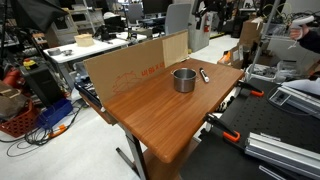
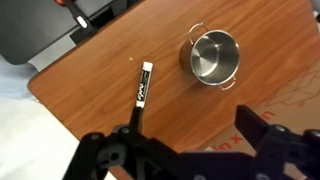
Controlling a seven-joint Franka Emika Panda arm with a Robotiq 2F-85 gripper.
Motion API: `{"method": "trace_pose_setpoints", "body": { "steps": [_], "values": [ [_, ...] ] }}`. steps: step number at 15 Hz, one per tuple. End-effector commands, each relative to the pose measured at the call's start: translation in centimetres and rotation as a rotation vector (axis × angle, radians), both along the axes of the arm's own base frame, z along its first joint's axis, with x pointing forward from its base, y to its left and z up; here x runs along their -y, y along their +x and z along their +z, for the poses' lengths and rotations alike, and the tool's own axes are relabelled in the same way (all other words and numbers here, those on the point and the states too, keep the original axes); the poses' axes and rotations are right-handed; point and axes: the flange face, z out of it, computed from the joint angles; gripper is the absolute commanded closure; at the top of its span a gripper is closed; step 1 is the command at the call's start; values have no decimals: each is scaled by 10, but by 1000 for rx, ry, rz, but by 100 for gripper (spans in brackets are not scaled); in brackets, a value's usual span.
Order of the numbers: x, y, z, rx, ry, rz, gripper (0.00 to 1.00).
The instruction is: Put the marker in the pot
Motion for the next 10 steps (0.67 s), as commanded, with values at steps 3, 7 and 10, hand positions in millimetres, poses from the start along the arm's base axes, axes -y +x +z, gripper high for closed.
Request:
{"method": "trace_pose_setpoints", "body": {
  "steps": [3,7,10],
  "values": [
    [19,31,-47,-13,1,-109,0],
    [29,48,-80,-4,-40,-159,0],
    [35,57,-99,-13,-62,-194,0]
  ]
}}
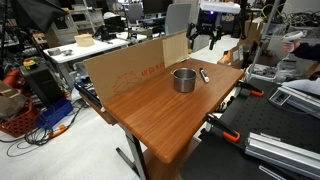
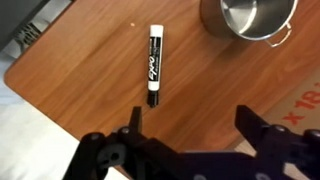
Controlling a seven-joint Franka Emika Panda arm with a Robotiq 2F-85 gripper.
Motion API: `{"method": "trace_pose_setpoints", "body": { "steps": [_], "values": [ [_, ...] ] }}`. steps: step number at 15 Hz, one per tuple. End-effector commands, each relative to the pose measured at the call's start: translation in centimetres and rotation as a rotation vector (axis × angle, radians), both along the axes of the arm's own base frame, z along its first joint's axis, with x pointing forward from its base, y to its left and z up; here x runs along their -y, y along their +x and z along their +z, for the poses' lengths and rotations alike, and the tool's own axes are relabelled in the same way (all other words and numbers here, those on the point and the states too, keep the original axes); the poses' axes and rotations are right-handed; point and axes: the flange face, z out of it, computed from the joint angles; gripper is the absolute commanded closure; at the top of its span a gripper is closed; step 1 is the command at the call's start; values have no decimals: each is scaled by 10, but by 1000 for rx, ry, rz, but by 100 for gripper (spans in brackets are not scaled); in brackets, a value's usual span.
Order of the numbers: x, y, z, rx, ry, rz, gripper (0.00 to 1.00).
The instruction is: Put the marker in the pot
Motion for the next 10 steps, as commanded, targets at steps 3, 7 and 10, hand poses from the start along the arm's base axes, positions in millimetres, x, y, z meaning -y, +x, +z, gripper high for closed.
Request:
{"method": "trace_pose_setpoints", "body": {
  "steps": [3,7,10],
  "values": [
    [12,17,-36,-21,-23,-69,0],
    [14,18,-71,-80,-29,-92,0],
    [16,21,-92,-95,-48,-112,0]
  ]
}}
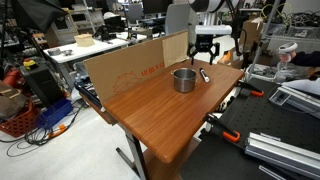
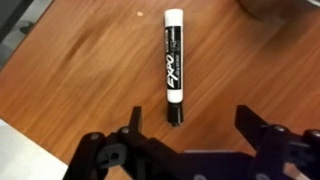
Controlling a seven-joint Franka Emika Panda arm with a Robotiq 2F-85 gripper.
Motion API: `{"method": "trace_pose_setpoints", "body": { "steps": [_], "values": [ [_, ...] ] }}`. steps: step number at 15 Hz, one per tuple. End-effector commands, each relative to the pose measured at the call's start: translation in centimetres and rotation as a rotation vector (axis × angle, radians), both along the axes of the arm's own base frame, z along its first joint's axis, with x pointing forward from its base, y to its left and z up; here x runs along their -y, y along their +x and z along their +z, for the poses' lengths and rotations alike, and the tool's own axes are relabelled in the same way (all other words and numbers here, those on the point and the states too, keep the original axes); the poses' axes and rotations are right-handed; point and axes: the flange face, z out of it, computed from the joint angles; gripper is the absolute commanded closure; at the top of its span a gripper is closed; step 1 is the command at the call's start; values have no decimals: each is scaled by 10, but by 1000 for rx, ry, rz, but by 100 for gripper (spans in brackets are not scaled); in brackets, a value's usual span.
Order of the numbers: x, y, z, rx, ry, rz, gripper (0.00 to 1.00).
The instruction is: Put the marker in the pot
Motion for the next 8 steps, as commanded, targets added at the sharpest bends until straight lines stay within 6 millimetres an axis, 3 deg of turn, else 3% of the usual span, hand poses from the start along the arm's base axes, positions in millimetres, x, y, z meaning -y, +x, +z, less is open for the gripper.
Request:
{"method": "trace_pose_setpoints", "body": {
  "steps": [1,2,3,4,8],
  "values": [
    [5,11,-16,-1,-32,-31,0],
    [6,13,-20,4,-42,-34,0],
    [7,14,-23,5,-46,-39,25],
    [7,16,-25,3,-50,-39,26],
    [11,20,-31,0,-62,-46,58]
  ]
}}
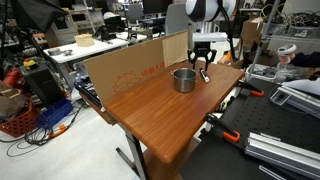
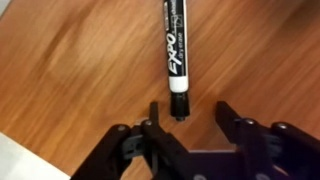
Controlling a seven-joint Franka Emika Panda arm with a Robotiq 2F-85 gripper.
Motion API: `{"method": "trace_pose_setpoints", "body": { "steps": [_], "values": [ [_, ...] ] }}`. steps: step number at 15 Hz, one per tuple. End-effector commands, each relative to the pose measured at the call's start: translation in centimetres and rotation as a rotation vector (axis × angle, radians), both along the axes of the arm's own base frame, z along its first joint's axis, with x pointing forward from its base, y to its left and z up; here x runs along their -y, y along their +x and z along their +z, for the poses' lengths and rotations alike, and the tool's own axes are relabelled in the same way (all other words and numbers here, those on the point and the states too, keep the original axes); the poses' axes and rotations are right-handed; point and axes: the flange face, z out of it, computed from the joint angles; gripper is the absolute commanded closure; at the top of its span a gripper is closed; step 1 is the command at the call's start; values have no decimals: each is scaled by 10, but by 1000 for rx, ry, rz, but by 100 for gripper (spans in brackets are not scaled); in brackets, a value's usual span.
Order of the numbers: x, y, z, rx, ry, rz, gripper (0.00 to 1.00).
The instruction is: Put the marker in the pot
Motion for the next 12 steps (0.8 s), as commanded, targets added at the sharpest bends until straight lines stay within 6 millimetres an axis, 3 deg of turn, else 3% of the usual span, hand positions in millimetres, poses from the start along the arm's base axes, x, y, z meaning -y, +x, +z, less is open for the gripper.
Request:
{"method": "trace_pose_setpoints", "body": {
  "steps": [1,6,12],
  "values": [
    [4,7,-6,-2,-32,-10,65],
    [9,6,-6,-12,-42,-16,99],
    [2,7,11,16,-44,1,96]
  ]
}}
